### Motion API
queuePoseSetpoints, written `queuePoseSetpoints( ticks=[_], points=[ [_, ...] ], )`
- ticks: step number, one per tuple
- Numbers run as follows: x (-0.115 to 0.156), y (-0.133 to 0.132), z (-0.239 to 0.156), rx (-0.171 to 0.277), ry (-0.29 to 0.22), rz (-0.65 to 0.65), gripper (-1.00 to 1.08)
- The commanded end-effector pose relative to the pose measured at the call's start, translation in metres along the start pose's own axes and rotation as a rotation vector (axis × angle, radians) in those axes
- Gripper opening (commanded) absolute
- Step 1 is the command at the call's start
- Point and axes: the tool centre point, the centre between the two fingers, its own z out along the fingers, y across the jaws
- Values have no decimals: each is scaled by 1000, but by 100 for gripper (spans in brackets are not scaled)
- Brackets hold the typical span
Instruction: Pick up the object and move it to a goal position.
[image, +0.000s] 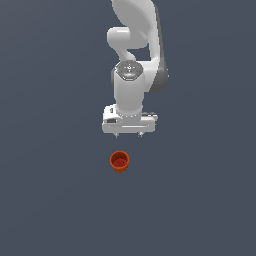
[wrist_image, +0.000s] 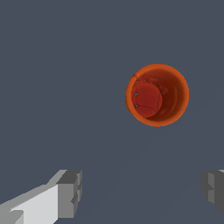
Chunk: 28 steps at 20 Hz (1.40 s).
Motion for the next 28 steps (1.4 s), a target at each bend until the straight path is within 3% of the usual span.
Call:
queuePoseSetpoints(
  ticks=[1,15,28],
  points=[
    [0,0,0,0,0,0,28],
    [2,-7,-2,4,-12,-6,28],
    [37,-2,4,12,-74,70,28]
  ],
)
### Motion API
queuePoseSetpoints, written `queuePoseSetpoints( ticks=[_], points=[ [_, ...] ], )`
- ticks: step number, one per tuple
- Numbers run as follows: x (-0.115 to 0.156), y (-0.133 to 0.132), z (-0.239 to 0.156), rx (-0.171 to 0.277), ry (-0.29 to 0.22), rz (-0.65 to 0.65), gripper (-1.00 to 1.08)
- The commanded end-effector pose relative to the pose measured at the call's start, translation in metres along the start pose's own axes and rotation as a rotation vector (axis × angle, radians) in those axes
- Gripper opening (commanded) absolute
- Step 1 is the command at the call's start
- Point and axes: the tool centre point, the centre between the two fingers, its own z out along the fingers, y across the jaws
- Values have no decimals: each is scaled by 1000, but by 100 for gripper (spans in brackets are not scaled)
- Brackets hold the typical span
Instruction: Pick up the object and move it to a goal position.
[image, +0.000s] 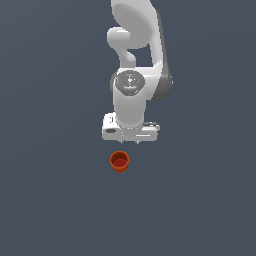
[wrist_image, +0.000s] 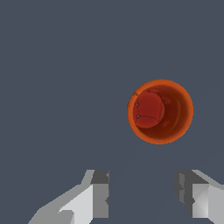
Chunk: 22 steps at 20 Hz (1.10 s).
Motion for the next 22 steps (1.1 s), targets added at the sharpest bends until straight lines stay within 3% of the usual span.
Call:
queuePoseSetpoints(
  ticks=[1,22],
  points=[
    [9,1,1,2,-18,21,28],
    [71,8,21,10,-181,201,28]
  ],
)
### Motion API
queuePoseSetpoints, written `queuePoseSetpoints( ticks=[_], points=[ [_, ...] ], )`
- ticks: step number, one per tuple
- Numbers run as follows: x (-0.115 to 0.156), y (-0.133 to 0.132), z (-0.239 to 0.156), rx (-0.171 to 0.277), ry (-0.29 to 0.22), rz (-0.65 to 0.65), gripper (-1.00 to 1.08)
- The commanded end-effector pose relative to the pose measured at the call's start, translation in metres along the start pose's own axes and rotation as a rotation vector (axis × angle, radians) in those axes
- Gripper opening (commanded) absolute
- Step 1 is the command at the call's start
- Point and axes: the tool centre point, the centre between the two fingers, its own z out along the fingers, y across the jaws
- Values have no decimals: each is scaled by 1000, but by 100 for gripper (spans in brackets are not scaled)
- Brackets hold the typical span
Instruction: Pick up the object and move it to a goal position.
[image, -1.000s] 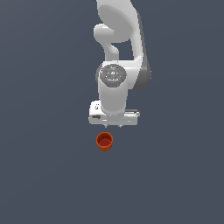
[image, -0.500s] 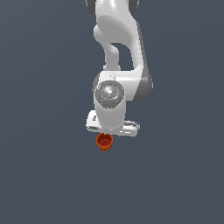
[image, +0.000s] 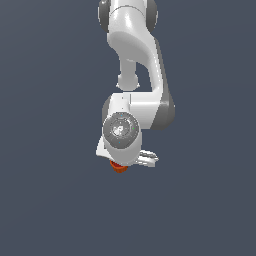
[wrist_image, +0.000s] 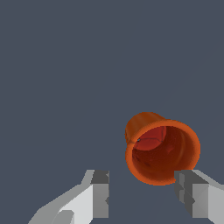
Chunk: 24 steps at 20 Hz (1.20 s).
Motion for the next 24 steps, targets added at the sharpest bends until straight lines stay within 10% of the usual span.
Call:
queuePoseSetpoints(
  ticks=[1,24],
  points=[
    [5,0,2,0,-20,21,28],
    [20,1,30,-21,-194,186,28]
  ],
)
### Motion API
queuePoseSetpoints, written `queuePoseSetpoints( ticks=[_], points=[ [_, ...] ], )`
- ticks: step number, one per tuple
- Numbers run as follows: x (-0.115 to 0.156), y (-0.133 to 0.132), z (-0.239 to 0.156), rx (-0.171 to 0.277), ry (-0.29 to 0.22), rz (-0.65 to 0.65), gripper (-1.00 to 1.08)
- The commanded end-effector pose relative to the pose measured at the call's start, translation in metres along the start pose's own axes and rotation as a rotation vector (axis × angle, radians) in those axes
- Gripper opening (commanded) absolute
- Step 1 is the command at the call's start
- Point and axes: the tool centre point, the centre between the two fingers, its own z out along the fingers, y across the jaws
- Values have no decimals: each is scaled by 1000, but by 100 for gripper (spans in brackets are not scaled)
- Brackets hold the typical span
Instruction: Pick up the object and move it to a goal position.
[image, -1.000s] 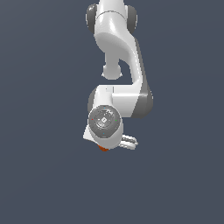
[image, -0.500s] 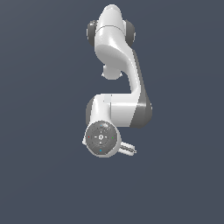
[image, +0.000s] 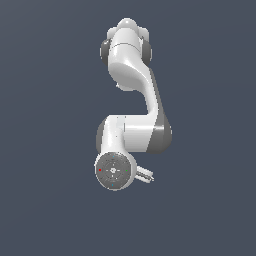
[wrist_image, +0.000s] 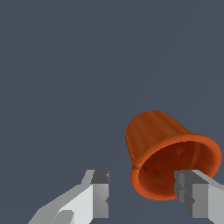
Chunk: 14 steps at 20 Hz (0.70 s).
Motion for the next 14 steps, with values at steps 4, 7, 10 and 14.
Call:
queuePoseSetpoints(
  ticks=[4,7,10,14],
  points=[
    [-1,1,6,-7,-30,27,28],
    [-2,2,9,-10,-41,36,28],
    [-3,2,11,-12,-48,43,28],
    [-4,2,12,-13,-53,47,28]
  ],
)
